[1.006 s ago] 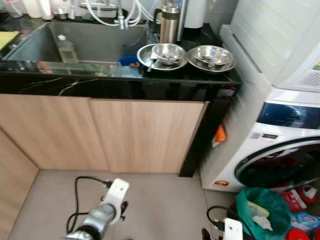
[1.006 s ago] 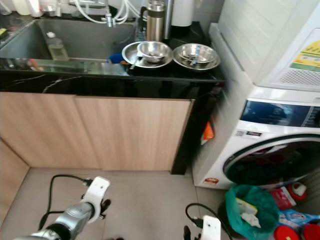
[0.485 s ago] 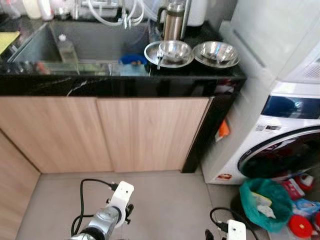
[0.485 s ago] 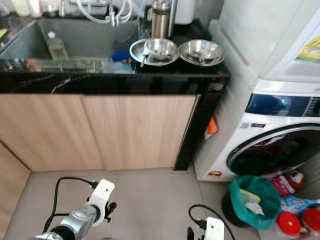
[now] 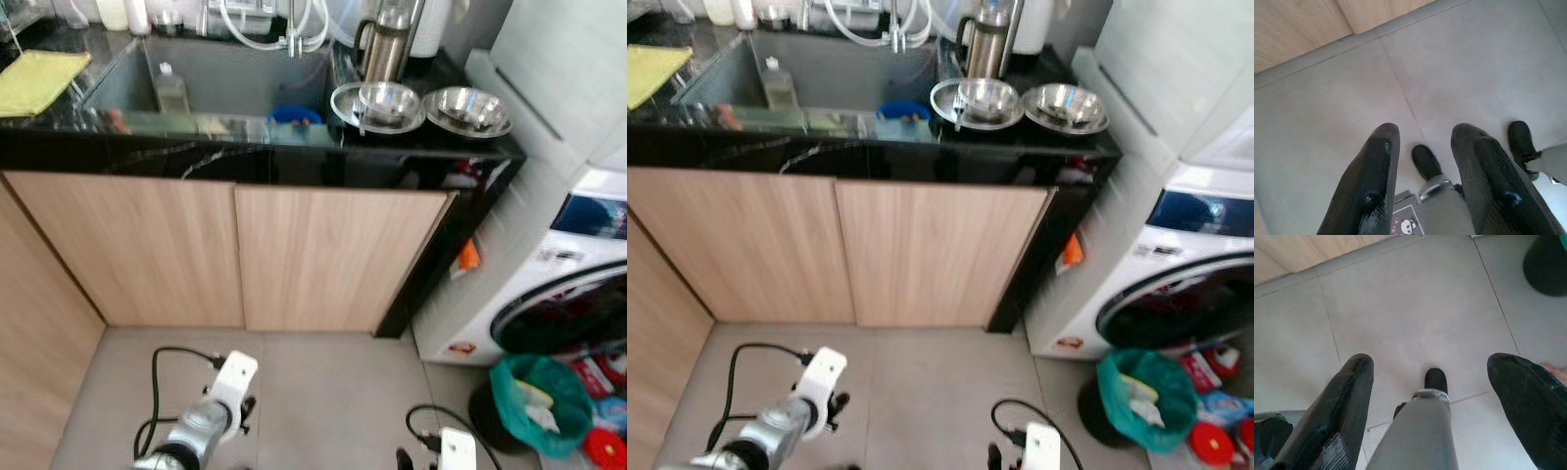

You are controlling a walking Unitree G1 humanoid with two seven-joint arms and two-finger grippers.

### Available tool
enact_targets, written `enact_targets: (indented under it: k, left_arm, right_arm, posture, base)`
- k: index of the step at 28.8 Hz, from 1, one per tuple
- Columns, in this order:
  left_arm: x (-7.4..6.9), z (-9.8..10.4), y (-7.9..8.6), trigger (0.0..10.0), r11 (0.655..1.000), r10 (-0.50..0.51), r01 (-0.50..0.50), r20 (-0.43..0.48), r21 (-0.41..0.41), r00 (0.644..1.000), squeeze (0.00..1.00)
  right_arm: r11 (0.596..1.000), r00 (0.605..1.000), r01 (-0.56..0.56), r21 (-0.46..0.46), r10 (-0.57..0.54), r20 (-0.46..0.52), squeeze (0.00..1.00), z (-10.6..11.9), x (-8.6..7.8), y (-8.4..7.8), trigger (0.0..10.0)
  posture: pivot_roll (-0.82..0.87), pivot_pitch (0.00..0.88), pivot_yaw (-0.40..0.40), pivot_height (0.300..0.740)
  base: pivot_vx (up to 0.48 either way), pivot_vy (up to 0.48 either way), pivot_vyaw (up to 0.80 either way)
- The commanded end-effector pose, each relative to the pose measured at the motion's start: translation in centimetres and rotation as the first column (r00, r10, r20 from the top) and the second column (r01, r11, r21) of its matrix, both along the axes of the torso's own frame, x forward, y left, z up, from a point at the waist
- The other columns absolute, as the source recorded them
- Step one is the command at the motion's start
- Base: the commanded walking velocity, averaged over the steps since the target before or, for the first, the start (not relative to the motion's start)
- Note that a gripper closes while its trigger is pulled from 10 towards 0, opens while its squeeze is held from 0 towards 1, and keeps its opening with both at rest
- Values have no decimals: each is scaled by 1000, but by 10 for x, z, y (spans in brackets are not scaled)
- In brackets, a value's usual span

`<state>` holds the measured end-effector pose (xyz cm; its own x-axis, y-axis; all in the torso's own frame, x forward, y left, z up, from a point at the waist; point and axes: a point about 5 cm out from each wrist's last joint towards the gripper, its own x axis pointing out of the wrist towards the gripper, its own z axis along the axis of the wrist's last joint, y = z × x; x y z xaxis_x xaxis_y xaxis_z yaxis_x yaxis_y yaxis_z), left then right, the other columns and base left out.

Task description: Kitchen organization

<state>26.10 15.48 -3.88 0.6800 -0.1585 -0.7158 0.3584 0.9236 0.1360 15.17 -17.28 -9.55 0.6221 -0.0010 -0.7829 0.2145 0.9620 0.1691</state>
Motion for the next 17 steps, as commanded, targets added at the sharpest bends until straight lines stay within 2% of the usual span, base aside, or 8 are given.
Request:
enact_targets:
  k: [1, 6, 10, 12, 17]
  left_arm:
    - [-4, -3, -7, 10000, 1000, -7, 7, -20, -15, 1000, 0]
    - [-5, -4, -8, 10000, 1000, -9, 9, -27, -13, 1000, 0]
    - [-5, -5, -7, 10000, 1000, -11, 11, -29, -2, 1000, 0]
    - [-5, -5, -8, 10000, 1000, -11, 11, -28, -3, 1000, 0]
    - [-5, -4, -8, 10000, 1000, -14, 14, -27, -5, 1000, 0]
  right_arm:
    - [1000, 1000, 8, -8, -8, -2, 0, -1, -3, -5, 10000]
    - [1000, 1000, -2, -7, 2, 4, 0, 0, -2, -5, 10000]
    - [1000, 1000, -14, -20, 14, 6, 0, 0, -1, -5, 10000]
    - [1000, 1000, -10, -18, 10, 2, 0, 0, -2, -5, 10000]
    - [1000, 1000, 1, -14, -1, -1, 0, 0, -2, -6, 10000]
  posture:
    - [146, 100, -104, 740]
    - [143, 106, -103, 740]
    - [140, 111, -104, 740]
    - [141, 112, -105, 740]
    - [133, 110, -104, 740]
  base:
    - [0, 0, 0]
    - [0, 0, 0]
    - [0, 0, 609]
    - [277, 0, 800]
    - [292, 0, 0]
